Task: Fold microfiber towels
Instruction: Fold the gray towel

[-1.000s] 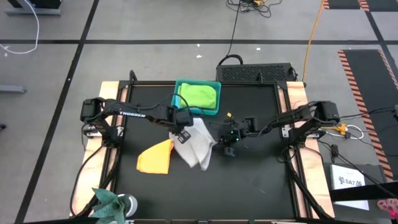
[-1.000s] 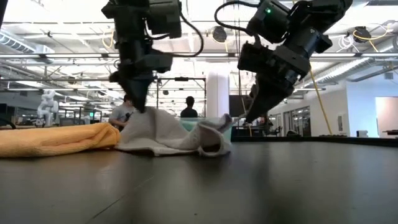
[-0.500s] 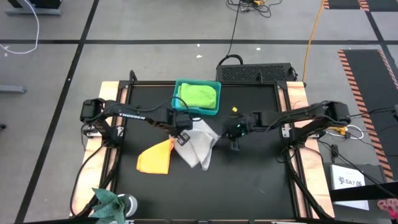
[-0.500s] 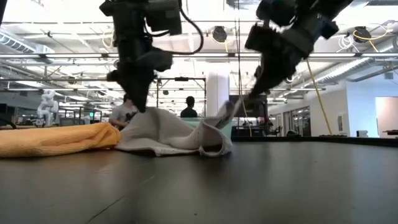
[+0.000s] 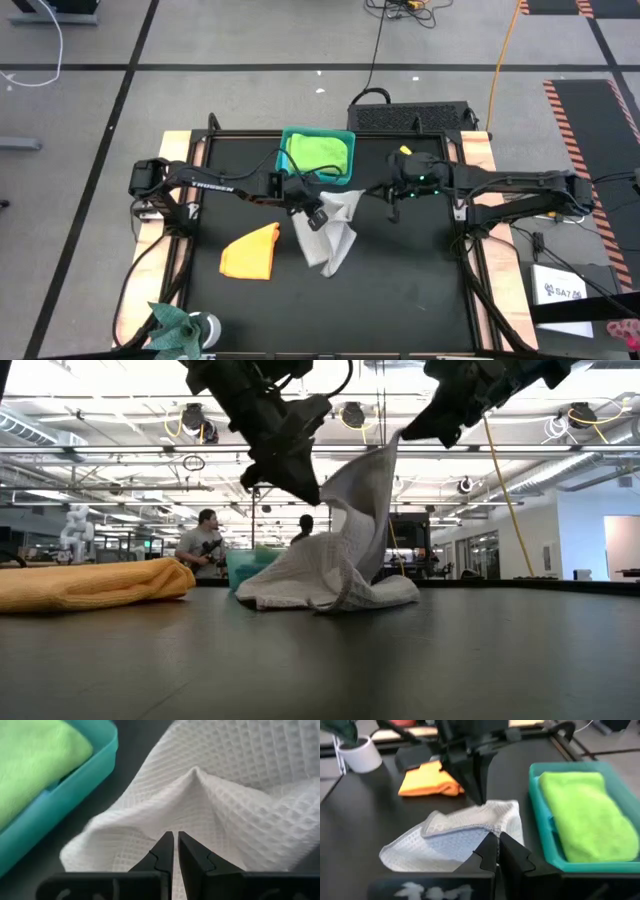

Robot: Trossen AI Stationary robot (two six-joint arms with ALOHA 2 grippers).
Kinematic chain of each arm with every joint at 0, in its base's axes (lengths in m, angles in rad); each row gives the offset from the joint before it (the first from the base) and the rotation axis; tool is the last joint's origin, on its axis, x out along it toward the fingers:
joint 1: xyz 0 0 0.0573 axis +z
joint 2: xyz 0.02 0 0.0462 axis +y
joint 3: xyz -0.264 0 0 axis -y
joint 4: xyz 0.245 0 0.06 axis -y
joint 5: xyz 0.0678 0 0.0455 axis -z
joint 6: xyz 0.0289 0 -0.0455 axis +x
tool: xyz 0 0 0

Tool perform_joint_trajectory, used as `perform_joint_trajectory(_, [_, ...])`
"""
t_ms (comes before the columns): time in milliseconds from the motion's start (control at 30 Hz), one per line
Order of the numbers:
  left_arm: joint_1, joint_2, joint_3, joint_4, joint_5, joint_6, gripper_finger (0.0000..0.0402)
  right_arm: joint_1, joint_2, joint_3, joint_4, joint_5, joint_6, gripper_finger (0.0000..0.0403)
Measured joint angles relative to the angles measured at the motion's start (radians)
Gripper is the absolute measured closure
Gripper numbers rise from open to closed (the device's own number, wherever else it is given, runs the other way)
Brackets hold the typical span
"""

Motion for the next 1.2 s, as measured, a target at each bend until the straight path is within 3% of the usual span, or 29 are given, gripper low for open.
perform_joint_trajectory(267, [0.000, 0.000, 0.000, -0.037, -0.003, 0.019, 0.0369, -0.043, -0.037, 0.000, -0.005, 0.021, -0.004, 0.0403])
perform_joint_trajectory(467, [0.000, 0.000, 0.000, -0.136, -0.057, 0.002, 0.0301, -0.043, -0.032, 0.000, -0.022, 0.021, -0.027, 0.0403])
perform_joint_trajectory(667, [-0.015, 0.000, -0.001, -0.186, 0.057, -0.149, 0.0242, -0.046, -0.033, 0.000, -0.021, 0.025, -0.034, 0.0403])
perform_joint_trajectory(900, [-0.120, 0.010, -0.054, -0.047, 0.069, -0.293, 0.0234, -0.075, -0.033, 0.000, -0.024, 0.023, -0.063, 0.0403])
perform_joint_trajectory(1200, [-0.275, 0.161, -0.068, 0.130, 0.081, -0.353, 0.0234, -0.088, -0.033, 0.000, -0.077, 0.016, -0.108, 0.0403])
